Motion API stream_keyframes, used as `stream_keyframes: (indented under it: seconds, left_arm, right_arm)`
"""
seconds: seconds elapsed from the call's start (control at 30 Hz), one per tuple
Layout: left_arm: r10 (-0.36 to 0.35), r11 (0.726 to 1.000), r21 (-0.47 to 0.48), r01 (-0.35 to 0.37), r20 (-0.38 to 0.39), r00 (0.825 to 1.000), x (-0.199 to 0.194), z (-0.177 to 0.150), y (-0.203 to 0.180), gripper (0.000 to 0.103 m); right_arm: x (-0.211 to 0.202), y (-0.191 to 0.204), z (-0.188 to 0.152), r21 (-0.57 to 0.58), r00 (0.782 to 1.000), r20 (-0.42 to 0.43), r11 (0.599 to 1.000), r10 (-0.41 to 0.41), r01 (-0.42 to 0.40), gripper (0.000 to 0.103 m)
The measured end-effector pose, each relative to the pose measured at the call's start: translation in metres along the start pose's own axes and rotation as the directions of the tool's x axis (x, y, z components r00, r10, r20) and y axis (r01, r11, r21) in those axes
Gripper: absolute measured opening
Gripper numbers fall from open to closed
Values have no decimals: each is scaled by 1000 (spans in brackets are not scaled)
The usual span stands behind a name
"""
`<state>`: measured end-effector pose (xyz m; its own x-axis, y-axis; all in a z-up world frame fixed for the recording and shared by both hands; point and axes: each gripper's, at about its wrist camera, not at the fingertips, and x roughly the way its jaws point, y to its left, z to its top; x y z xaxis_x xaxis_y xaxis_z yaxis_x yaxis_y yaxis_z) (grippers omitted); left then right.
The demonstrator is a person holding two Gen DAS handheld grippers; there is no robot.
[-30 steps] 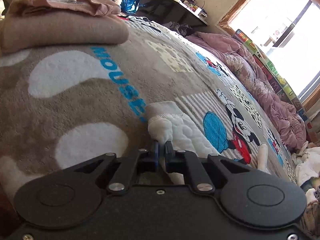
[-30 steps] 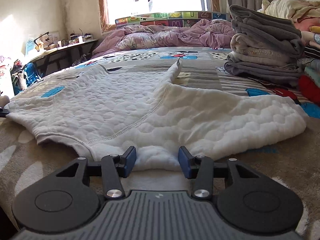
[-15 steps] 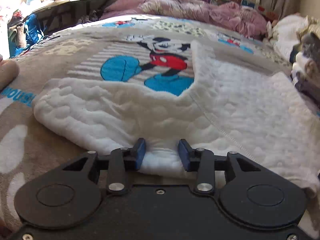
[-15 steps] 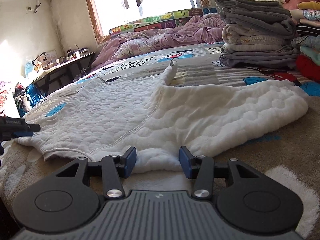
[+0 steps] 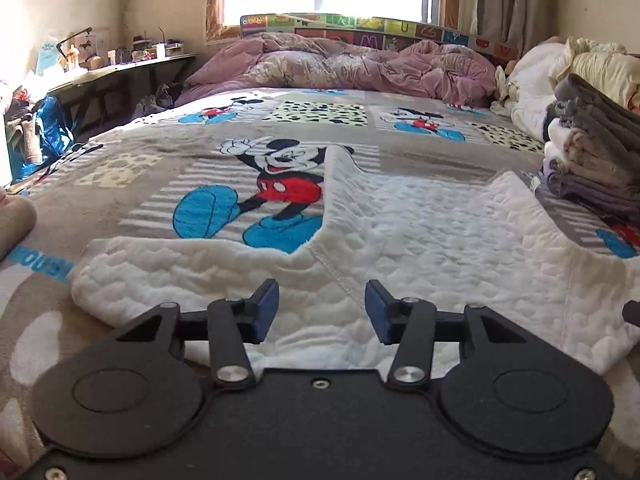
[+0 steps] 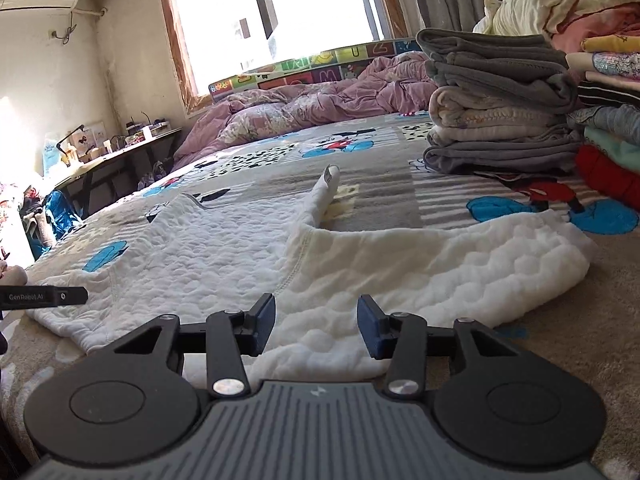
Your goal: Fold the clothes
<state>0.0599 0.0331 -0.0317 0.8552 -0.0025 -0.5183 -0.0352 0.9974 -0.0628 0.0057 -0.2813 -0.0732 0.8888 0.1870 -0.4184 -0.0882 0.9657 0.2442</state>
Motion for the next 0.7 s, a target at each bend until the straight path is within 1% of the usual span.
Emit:
stream_keyframes:
  seconds: [0.07,0.1,0.17,0.23,0.27,0.3,0.33,0.4,0.5,0.53,0.57,0.6,0.63,0.67,0.7]
  left_arm:
    - [-22,997,-78,23,19,1000,-3,14,11,47]
    - [-52,993,-103,54,22,998,-1,20,14,45]
    - [-78,993,-90,78,3,997,6,27,12,41]
    - [-110,994,-31,109,-33,993,20,31,5,40]
    - [-140,990,-2,140,-51,989,29,32,1,36]
    - [-168,986,14,169,-64,984,38,33,-1,36]
    - [-186,982,19,188,-72,980,47,36,-3,36]
    - [-220,975,27,223,-88,972,65,41,-5,36]
    - [-234,971,19,237,-110,966,97,52,-2,36]
    - [-239,970,21,243,-132,962,111,55,-1,36]
    - [-228,972,28,235,-154,962,121,57,1,36]
    - [-204,975,48,217,-195,959,135,57,1,36]
    - [-190,976,60,207,-219,957,143,55,2,36]
    - [-187,977,54,205,-227,956,149,51,7,37]
    - [-190,978,43,205,-232,954,154,47,12,37]
  right_arm:
    - [0,-3,5,-4,1000,10,1000,19,-19,46]
    - [0,-3,8,-14,999,18,999,30,-30,46]
    - [4,-3,16,-51,998,24,997,54,-52,46]
    - [14,-3,24,-59,995,10,994,95,-94,46]
    - [23,-2,30,-58,992,-7,990,125,-125,46]
    - [29,1,33,-55,990,-14,988,143,-144,46]
    - [39,3,39,-51,985,-28,984,171,-173,46]
    - [62,11,50,-49,968,-63,968,244,-248,46]
    - [94,23,59,-110,957,-120,954,265,-278,46]
    - [108,22,61,-120,958,-148,957,245,-263,46]
    - [121,20,63,-128,959,-175,960,225,-249,46]
    - [129,15,60,-113,959,-190,965,212,-236,46]
    - [137,4,55,-85,956,-210,970,207,-229,43]
    - [145,-7,51,-52,952,-226,973,208,-225,33]
    - [146,-22,48,27,946,-214,970,242,-242,29]
